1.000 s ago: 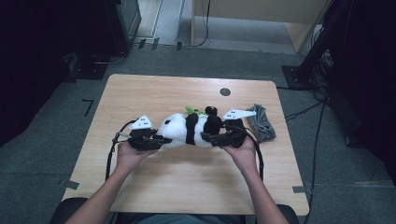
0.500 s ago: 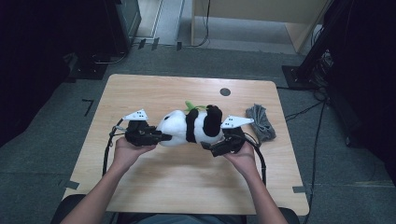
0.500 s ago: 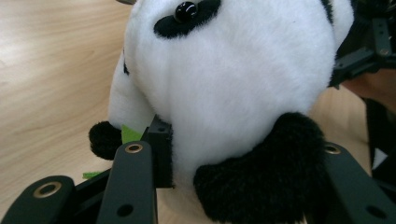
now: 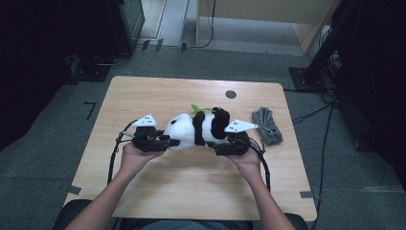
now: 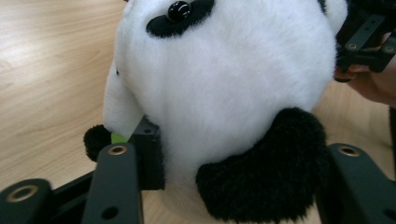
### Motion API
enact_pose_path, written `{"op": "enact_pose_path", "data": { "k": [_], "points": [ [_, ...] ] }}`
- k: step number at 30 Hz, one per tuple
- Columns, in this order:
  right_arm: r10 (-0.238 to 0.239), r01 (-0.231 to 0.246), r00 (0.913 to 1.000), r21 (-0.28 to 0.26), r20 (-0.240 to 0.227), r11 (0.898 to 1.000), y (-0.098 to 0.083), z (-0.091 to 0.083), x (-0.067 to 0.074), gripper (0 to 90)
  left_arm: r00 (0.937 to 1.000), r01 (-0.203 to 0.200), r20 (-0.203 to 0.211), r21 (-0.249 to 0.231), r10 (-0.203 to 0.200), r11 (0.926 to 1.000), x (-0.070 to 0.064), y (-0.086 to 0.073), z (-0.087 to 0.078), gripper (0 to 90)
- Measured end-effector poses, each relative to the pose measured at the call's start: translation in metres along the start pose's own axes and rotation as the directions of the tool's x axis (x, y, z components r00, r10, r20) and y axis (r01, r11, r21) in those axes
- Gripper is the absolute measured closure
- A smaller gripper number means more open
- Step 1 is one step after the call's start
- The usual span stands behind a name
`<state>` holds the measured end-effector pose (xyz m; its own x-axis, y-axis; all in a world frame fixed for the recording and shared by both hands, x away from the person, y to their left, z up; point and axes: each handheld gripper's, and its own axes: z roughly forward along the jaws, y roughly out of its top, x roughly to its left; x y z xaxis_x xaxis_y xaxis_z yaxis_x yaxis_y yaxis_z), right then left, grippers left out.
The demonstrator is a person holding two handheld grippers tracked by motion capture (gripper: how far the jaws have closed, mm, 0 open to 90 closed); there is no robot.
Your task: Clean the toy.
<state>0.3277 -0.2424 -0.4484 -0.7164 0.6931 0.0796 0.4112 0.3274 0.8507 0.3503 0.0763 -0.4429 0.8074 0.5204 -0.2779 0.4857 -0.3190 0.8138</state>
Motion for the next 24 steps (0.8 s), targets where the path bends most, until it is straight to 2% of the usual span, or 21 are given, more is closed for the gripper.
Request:
{"op": "enact_pose_path", "data": {
  "k": [2, 4, 5, 8, 9, 10, 11, 12, 13, 14, 15, 16, 17, 19, 20, 21, 22, 23, 24],
  "points": [
    [0.033, -0.032, 0.9994, 0.018, -0.015, 0.999, 0.002, 0.000, -0.002, 34.8, 1.0000, -0.010, 0.001, -0.009, 0.010, 0.9999, 0.002, -0.001, 0.002, 32.2],
    [0.039, -0.038, 0.9992, 0.019, -0.011, 0.999, 0.003, -0.001, -0.003, 36.7, 0.9996, -0.021, 0.018, -0.015, 0.021, 0.9997, 0.005, -0.002, 0.003, 22.8],
    [0.051, -0.051, 0.9987, 0.022, -0.002, 0.998, 0.005, -0.004, -0.004, 39.4, 0.9989, -0.028, 0.036, -0.036, 0.030, 0.9989, 0.011, -0.005, 0.004, 19.8],
    [0.064, -0.063, 0.9980, 0.024, -0.002, 0.998, 0.007, -0.006, -0.006, 40.1, 0.9983, -0.021, 0.054, -0.056, 0.024, 0.9982, 0.015, -0.006, 0.003, 18.6],
    [0.085, -0.085, 0.9964, 0.023, 0.002, 0.996, 0.008, -0.008, -0.007, 40.8, 0.9980, -0.040, 0.046, -0.081, 0.044, 0.9959, 0.015, -0.006, 0.000, 18.4],
    [0.085, -0.085, 0.9964, 0.023, 0.002, 0.996, 0.008, -0.008, -0.007, 40.8, 0.9980, -0.040, 0.046, -0.081, 0.044, 0.9959, 0.015, -0.006, 0.000, 18.4],
    [0.112, -0.112, 0.9937, 0.014, 0.000, 0.994, 0.009, -0.011, -0.010, 41.1, 0.9970, -0.061, 0.042, -0.107, 0.065, 0.9924, 0.015, -0.007, -0.005, 18.7],
    [0.112, -0.112, 0.9937, 0.014, 0.000, 0.994, 0.009, -0.011, -0.010, 41.1, 0.9970, -0.061, 0.042, -0.107, 0.065, 0.9924, 0.015, -0.007, -0.005, 19.9],
    [0.138, -0.138, 0.9904, 0.011, 0.007, 0.990, 0.009, -0.015, -0.015, 41.3, 0.9965, -0.071, 0.036, -0.114, 0.075, 0.9909, 0.015, -0.008, -0.007, 21.6],
    [0.150, -0.150, 0.9886, 0.008, 0.008, 0.989, 0.008, -0.018, -0.018, 41.4, 0.9955, -0.095, -0.008, -0.117, 0.095, 0.9886, 0.017, -0.014, -0.010, 22.0],
    [0.150, -0.150, 0.9886, 0.008, 0.008, 0.989, 0.008, -0.018, -0.018, 41.4, 0.9955, -0.095, -0.008, -0.117, 0.095, 0.9886, 0.017, -0.014, -0.010, 24.1],
    [0.182, -0.182, 0.9833, -0.005, 0.008, 0.983, 0.006, -0.025, -0.022, 41.4, 0.9962, -0.087, -0.017, -0.113, 0.085, 0.9898, 0.019, -0.016, -0.011, 24.6],
    [0.182, -0.182, 0.9833, -0.005, 0.008, 0.983, 0.006, -0.025, -0.022, 41.4, 0.9966, -0.082, -0.021, -0.111, 0.080, 0.9905, 0.021, -0.017, -0.011, 24.6],
    [0.216, -0.216, 0.9763, -0.022, 0.004, 0.976, 0.006, -0.034, -0.024, 41.2, 0.9972, -0.075, -0.008, -0.106, 0.074, 0.9915, 0.021, -0.019, -0.009, 24.7],
    [0.218, -0.217, 0.9760, -0.025, 0.004, 0.976, 0.006, -0.037, -0.024, 41.1, 0.9972, -0.075, -0.008, -0.106, 0.074, 0.9915, 0.021, -0.019, -0.009, 24.7],
    [0.213, -0.213, 0.9770, -0.027, 0.004, 0.977, 0.006, -0.038, -0.023, 40.9, 0.9955, -0.095, -0.001, -0.099, 0.095, 0.9906, 0.017, -0.020, -0.006, 24.6],
    [0.219, -0.219, 0.9758, -0.025, 0.001, 0.975, 0.006, -0.039, -0.023, 40.8, 0.9955, -0.095, -0.001, -0.099, 0.095, 0.9906, 0.017, -0.020, -0.006, 24.4],
    [0.227, -0.227, 0.9739, -0.021, -0.010, 0.974, 0.006, -0.038, -0.022, 40.7, 0.9925, -0.122, -0.006, -0.093, 0.122, 0.9881, 0.012, -0.021, -0.003, 24.1],
    [0.232, -0.232, 0.9725, -0.019, -0.020, 0.972, 0.006, -0.037, -0.021, 40.6, 0.9911, -0.133, -0.010, -0.097, 0.132, 0.9863, 0.009, -0.021, -0.001, 23.3]
  ]
}}
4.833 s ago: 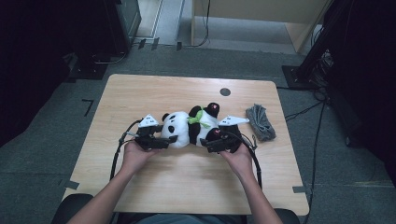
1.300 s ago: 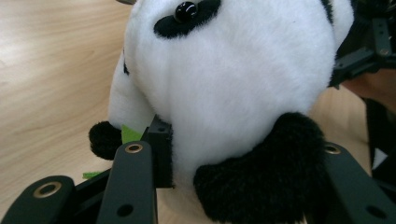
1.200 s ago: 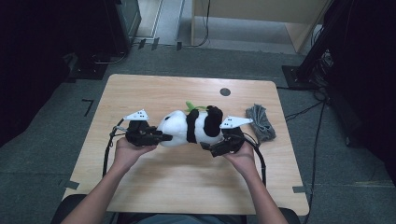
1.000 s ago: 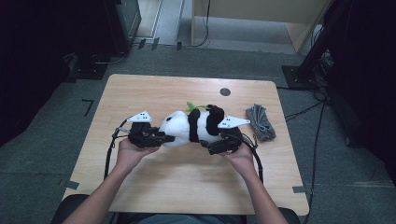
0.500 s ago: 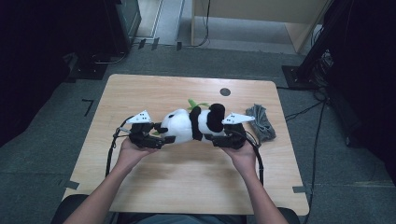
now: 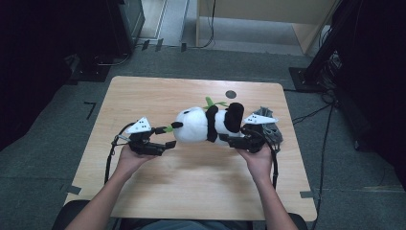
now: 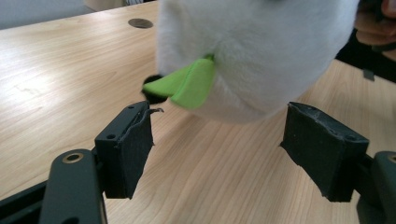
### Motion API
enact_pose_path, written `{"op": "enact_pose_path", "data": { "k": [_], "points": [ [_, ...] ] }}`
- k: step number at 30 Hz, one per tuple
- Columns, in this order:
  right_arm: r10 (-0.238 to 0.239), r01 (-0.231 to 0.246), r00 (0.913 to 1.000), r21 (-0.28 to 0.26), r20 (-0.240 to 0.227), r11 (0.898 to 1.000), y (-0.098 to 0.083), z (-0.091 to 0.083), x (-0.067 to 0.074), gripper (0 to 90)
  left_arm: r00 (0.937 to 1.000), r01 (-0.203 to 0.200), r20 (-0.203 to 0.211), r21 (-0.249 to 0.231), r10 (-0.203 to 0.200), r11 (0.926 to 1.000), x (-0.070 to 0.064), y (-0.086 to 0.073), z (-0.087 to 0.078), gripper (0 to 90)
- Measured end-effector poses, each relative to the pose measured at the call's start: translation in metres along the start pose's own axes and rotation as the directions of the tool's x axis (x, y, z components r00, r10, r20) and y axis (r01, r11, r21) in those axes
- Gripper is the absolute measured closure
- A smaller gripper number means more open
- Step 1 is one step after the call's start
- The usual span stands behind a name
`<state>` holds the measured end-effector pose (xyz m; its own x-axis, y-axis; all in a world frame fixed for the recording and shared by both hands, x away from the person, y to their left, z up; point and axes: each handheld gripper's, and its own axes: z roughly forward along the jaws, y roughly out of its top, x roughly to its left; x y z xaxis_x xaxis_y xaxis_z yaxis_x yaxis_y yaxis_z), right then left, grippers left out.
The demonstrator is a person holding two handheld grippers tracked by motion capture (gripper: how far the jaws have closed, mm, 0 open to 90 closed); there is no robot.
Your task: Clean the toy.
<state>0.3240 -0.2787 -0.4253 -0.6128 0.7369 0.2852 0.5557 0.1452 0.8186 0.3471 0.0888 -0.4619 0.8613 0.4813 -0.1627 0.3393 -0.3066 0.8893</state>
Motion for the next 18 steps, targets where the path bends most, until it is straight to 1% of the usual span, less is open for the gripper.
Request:
{"op": "enact_pose_path", "data": {
  "k": [2, 3, 4, 6, 7, 8, 9, 10, 11, 13, 15, 16, 18],
  "points": [
    [0.006, -0.006, 0.9997, 0.009, -0.024, 1.000, 0.000, 0.002, 0.004, 40.4, 1.0000, -0.008, 0.001, -0.001, 0.008, 1.0000, -0.002, 0.000, 0.002, 18.0],
    [0.006, -0.006, 0.9997, 0.009, -0.024, 1.000, 0.000, 0.002, 0.004, 40.4, 0.9998, -0.017, -0.003, -0.001, 0.017, 0.9998, -0.003, 0.000, 0.003, 18.0],
    [0.007, -0.007, 0.9993, 0.021, -0.035, 1.000, 0.001, 0.005, 0.009, 40.4, 0.9997, -0.023, -0.001, -0.001, 0.023, 0.9997, -0.004, -0.001, 0.004, 12.6],
    [0.015, -0.014, 0.9981, 0.031, -0.059, 0.999, 0.001, 0.007, 0.013, 40.4, 0.9995, -0.029, -0.009, -0.008, 0.029, 0.9996, -0.005, -0.002, 0.007, 7.2],
    [0.015, -0.014, 0.9981, 0.031, -0.059, 0.999, 0.001, 0.007, 0.013, 40.4, 0.9995, -0.029, -0.009, -0.008, 0.029, 0.9996, -0.005, -0.002, 0.007, 6.3],
    [0.027, -0.023, 0.9970, 0.048, -0.072, 0.999, 0.000, 0.012, 0.018, 40.3, 0.9994, -0.032, -0.015, -0.006, 0.032, 0.9995, -0.005, -0.002, 0.007, 6.4],
    [0.027, -0.023, 0.9970, 0.048, -0.072, 0.999, 0.000, 0.012, 0.018, 40.3, 0.9991, -0.039, -0.019, 0.006, 0.039, 0.9992, -0.006, -0.003, 0.008, 6.4],
    [0.022, -0.017, 0.9975, 0.071, -0.068, 0.997, -0.001, 0.016, 0.022, 40.4, 0.9942, -0.092, -0.054, 0.033, 0.093, 0.9952, -0.011, -0.004, 0.009, 15.1],
    [0.008, -0.004, 0.9983, 0.077, -0.057, 0.997, -0.001, 0.017, 0.023, 40.4, 0.9944, -0.087, -0.056, 0.043, 0.090, 0.9952, -0.012, -0.004, 0.010, 17.3],
    [-0.007, 0.011, 0.9990, 0.078, -0.044, 0.997, -0.001, 0.017, 0.025, 40.3, 0.9952, -0.072, -0.064, 0.042, 0.075, 0.9965, -0.013, -0.003, 0.010, 26.8],
    [-0.004, 0.007, 0.9992, 0.076, -0.039, 0.997, -0.002, 0.017, 0.023, 38.6, 0.9965, -0.040, -0.072, 0.040, 0.043, 0.9984, -0.014, -0.001, 0.009, 38.1],
    [0.004, -0.001, 0.9993, 0.077, -0.038, 0.997, -0.002, 0.018, 0.022, 35.3, 0.9965, -0.031, -0.076, 0.036, 0.033, 0.9989, -0.015, 0.000, 0.009, 42.4],
    [0.013, -0.010, 0.9992, 0.076, -0.037, 0.997, -0.002, 0.019, 0.019, 30.0, 0.9960, -0.032, -0.083, 0.028, 0.034, 0.9991, -0.015, 0.002, 0.008, 48.4]
  ]
}}
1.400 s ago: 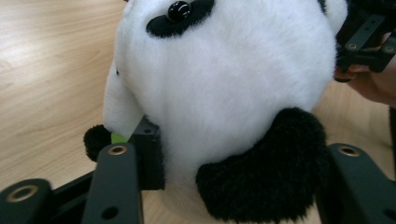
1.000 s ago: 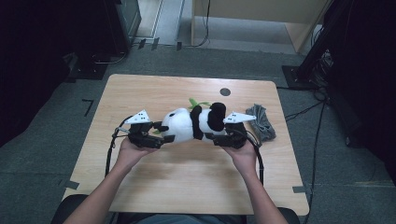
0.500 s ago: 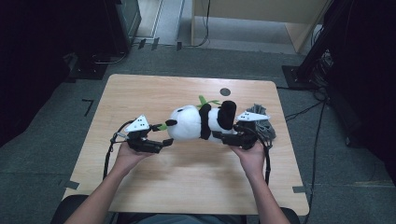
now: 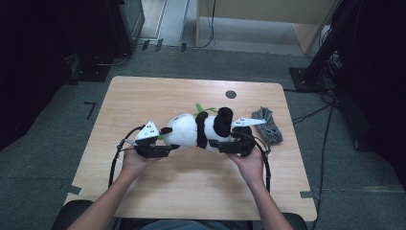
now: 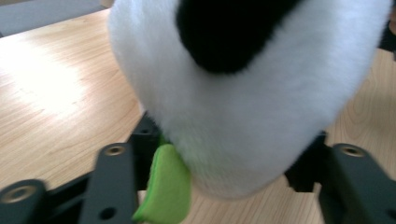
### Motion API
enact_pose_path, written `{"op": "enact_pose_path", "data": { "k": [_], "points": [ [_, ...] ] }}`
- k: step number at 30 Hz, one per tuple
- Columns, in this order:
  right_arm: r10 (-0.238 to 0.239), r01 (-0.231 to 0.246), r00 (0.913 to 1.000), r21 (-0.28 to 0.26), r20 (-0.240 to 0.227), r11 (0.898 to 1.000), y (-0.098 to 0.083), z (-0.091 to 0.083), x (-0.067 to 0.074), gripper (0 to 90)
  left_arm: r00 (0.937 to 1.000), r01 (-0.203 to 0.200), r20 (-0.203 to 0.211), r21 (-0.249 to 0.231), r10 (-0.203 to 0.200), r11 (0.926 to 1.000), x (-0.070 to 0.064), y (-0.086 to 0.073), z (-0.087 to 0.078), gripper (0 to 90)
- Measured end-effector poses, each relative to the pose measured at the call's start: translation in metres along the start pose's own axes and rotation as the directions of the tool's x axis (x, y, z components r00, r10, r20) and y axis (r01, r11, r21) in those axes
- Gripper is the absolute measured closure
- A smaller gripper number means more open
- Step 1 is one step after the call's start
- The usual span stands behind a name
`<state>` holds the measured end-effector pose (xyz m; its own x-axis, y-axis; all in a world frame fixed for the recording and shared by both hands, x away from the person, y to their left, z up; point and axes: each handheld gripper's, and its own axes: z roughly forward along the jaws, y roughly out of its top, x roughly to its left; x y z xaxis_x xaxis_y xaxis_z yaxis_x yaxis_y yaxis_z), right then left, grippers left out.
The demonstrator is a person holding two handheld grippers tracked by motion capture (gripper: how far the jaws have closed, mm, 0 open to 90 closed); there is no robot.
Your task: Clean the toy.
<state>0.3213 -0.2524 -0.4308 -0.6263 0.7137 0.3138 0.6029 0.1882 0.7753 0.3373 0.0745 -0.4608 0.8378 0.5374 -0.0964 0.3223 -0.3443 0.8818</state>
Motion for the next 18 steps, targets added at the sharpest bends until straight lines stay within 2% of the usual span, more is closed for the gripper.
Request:
{"op": "enact_pose_path", "data": {
  "k": [1, 2, 3, 5, 6, 7, 8, 10, 12, 13, 14, 15, 16, 17, 18],
  "points": [
    [0.002, -0.002, 1.0000, -0.002, -0.004, 1.000, 0.000, 0.000, -0.001, 26.3, 1.0000, 0.003, 0.002, -0.010, -0.003, 0.9999, 0.001, 0.001, -0.001, 49.3],
    [0.002, -0.002, 1.0000, -0.002, -0.004, 1.000, 0.000, 0.000, -0.001, 26.3, 1.0000, 0.003, 0.002, -0.010, -0.003, 0.9999, 0.001, 0.001, -0.001, 50.3],
    [-0.004, 0.003, 0.9999, -0.019, -0.012, 1.000, 0.000, 0.000, -0.005, 19.7, 0.9999, 0.012, 0.008, -0.032, -0.012, 0.9994, 0.002, 0.002, -0.004, 51.9],
    [-0.003, 0.002, 0.9995, -0.031, -0.031, 1.000, 0.000, 0.000, -0.008, 15.1, 0.9990, 0.038, 0.024, -0.039, -0.037, 0.9985, 0.004, 0.004, -0.007, 54.5],
    [-0.002, 0.000, 0.9994, -0.048, -0.035, 0.999, -0.001, -0.001, -0.011, 13.5, 0.9990, 0.038, 0.024, -0.039, -0.037, 0.9985, 0.004, 0.004, -0.007, 55.6],
    [-0.002, 0.000, 0.9994, -0.048, -0.035, 0.999, -0.001, -0.001, -0.011, 13.5, 0.9976, 0.059, 0.039, -0.048, -0.057, 0.9971, 0.006, 0.005, -0.009, 55.6],
    [-0.001, -0.002, 0.9991, -0.071, -0.043, 0.997, -0.002, -0.001, -0.013, 12.8, 0.9962, 0.075, 0.049, -0.049, -0.073, 0.9960, 0.008, 0.005, -0.010, 56.7],
    [-0.032, 0.026, 0.9979, -0.104, -0.056, 0.994, -0.005, -0.002, -0.016, 12.0, 0.9929, 0.098, 0.072, -0.045, -0.095, 0.9942, 0.013, 0.007, -0.014, 59.1],
    [-0.045, 0.039, 0.9972, -0.102, -0.059, 0.994, -0.006, -0.001, -0.017, 11.0, 0.9912, 0.108, 0.082, -0.041, -0.104, 0.9933, 0.015, 0.008, -0.015, 59.7],
    [-0.085, 0.078, 0.9944, -0.103, -0.062, 0.992, -0.009, 0.000, -0.018, 10.9, 0.9910, 0.109, 0.082, -0.037, -0.106, 0.9934, 0.016, 0.009, -0.017, 60.5],
    [-0.085, 0.078, 0.9944, -0.103, -0.062, 0.992, -0.009, 0.000, -0.018, 10.9, 0.9885, 0.124, 0.091, -0.032, -0.120, 0.9918, 0.018, 0.009, -0.018, 60.5],
    [-0.121, 0.114, 0.9906, -0.097, -0.064, 0.989, -0.010, 0.000, -0.019, 10.8, 0.9874, 0.132, 0.092, -0.029, -0.128, 0.9909, 0.020, 0.010, -0.019, 60.9],
    [-0.136, 0.131, 0.9888, -0.090, -0.061, 0.987, -0.011, 0.000, -0.019, 10.8, 0.9861, 0.140, 0.095, -0.029, -0.137, 0.9898, 0.021, 0.010, -0.020, 61.1],
    [-0.155, 0.150, 0.9863, -0.082, -0.056, 0.985, -0.012, -0.001, -0.020, 10.8, 0.9815, 0.164, 0.105, -0.029, -0.160, 0.9861, 0.025, 0.010, -0.023, 61.2],
    [-0.155, 0.150, 0.9863, -0.082, -0.056, 0.985, -0.012, -0.001, -0.020, 10.8, 0.9815, 0.164, 0.105, -0.029, -0.160, 0.9861, 0.025, 0.010, -0.023, 61.4]
  ]
}}
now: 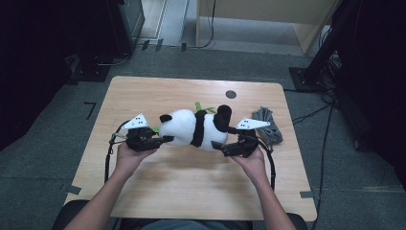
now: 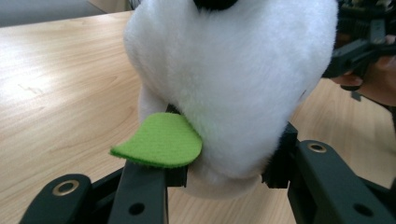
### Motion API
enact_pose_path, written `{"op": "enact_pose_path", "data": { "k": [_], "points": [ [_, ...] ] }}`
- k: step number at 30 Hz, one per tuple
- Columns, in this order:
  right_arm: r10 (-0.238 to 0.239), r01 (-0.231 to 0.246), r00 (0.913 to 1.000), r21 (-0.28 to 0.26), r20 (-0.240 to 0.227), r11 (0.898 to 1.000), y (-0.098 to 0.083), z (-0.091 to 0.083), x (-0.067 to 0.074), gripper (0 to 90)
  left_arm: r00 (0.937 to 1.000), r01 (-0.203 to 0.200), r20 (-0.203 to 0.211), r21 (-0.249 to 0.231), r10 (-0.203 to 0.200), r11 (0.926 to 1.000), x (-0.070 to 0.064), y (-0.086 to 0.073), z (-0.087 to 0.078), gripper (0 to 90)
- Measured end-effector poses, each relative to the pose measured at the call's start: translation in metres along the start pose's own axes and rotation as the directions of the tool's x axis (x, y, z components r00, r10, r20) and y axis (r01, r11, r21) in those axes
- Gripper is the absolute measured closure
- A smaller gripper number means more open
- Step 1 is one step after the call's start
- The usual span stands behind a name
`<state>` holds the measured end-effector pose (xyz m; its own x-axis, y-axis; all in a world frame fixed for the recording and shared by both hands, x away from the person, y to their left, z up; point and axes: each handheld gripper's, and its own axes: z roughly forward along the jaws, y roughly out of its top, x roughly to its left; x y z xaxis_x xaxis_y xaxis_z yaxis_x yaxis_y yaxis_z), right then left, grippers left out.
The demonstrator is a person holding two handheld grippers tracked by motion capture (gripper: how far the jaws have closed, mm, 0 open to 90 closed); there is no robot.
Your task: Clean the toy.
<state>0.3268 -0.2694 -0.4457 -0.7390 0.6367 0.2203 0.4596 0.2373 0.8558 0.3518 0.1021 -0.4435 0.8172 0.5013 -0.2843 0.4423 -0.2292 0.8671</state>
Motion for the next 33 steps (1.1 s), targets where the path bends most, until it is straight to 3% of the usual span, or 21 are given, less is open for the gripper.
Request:
{"op": "enact_pose_path", "data": {
  "k": [6, 9, 10, 12, 13, 14, 16, 20, 22, 23, 27, 28, 31, 33],
  "points": [
    [-0.028, 0.028, 0.9994, 0.001, -0.020, 1.000, -0.009, -0.003, -0.005, 10.6, 0.9973, 0.055, 0.051, -0.048, -0.052, 0.9973, 0.005, 0.003, -0.006, 61.7],
    [-0.017, 0.016, 0.9984, -0.019, -0.054, 1.000, -0.011, 0.002, -0.005, 10.3, 0.9951, 0.071, 0.072, -0.045, -0.068, 0.9965, 0.004, 0.003, -0.003, 61.6],
    [-0.016, 0.014, 0.9939, -0.014, -0.109, 1.000, -0.010, 0.005, -0.003, 13.3, 0.9926, 0.089, 0.085, -0.034, -0.086, 0.9954, 0.003, 0.002, 0.001, 61.5],
    [-0.016, 0.015, 0.9935, -0.006, -0.113, 1.000, -0.010, 0.007, -0.001, 13.2, 0.9924, 0.096, 0.081, -0.032, -0.093, 0.9949, 0.002, 0.002, 0.002, 60.9],
    [-0.027, 0.029, 0.9974, 0.023, -0.067, 0.999, -0.009, 0.011, 0.003, 13.3, 0.9922, 0.101, 0.077, -0.026, -0.099, 0.9945, 0.002, 0.002, 0.004, 60.1],
    [-0.027, 0.029, 0.9974, 0.023, -0.067, 0.999, -0.009, 0.011, 0.003, 13.3, 0.9914, 0.112, 0.071, -0.022, -0.110, 0.9935, 0.002, 0.001, 0.006, 60.1],
    [-0.058, 0.058, 0.9983, 0.043, -0.010, 0.997, -0.008, 0.013, 0.006, 18.9, 0.9882, 0.138, 0.069, -0.021, -0.137, 0.9901, 0.003, -0.001, 0.008, 58.3],
    [-0.086, 0.085, 0.9959, 0.038, 0.025, 0.996, -0.007, 0.012, 0.009, 27.1, 0.9826, 0.174, 0.065, -0.002, -0.174, 0.9847, 0.006, -0.005, 0.011, 55.6],
    [-0.101, 0.099, 0.9941, 0.045, 0.041, 0.994, -0.008, 0.011, 0.011, 32.0, 0.9878, 0.149, 0.043, 0.014, -0.150, 0.9887, 0.005, -0.006, 0.013, 54.5],
    [-0.088, 0.085, 0.9948, 0.066, 0.051, 0.994, -0.007, 0.011, 0.011, 35.2, 0.9928, 0.118, 0.012, 0.029, -0.119, 0.9925, 0.002, -0.006, 0.015, 50.7],
    [-0.043, 0.038, 0.9976, 0.084, 0.054, 0.996, -0.005, 0.011, 0.011, 36.4, 0.9958, 0.092, -0.007, 0.030, -0.091, 0.9954, 0.001, -0.006, 0.016, 43.8],
    [-0.006, 0.002, 0.9988, 0.086, 0.048, 0.996, -0.004, 0.009, 0.009, 36.5, 0.9973, 0.072, -0.015, 0.028, -0.072, 0.9970, 0.001, -0.006, 0.016, 38.4],
    [0.029, -0.033, 0.9986, 0.088, 0.044, 0.996, -0.003, 0.006, 0.007, 35.9, 0.9993, 0.003, -0.037, 0.040, -0.001, 0.9992, -0.001, -0.008, 0.017, 32.4],
    [0.054, -0.058, 0.9975, 0.084, 0.046, 0.995, -0.002, 0.005, 0.006, 35.6, 0.9962, -0.051, -0.067, 0.062, 0.055, 0.9968, -0.003, -0.010, 0.018, 29.3]
  ]
}}
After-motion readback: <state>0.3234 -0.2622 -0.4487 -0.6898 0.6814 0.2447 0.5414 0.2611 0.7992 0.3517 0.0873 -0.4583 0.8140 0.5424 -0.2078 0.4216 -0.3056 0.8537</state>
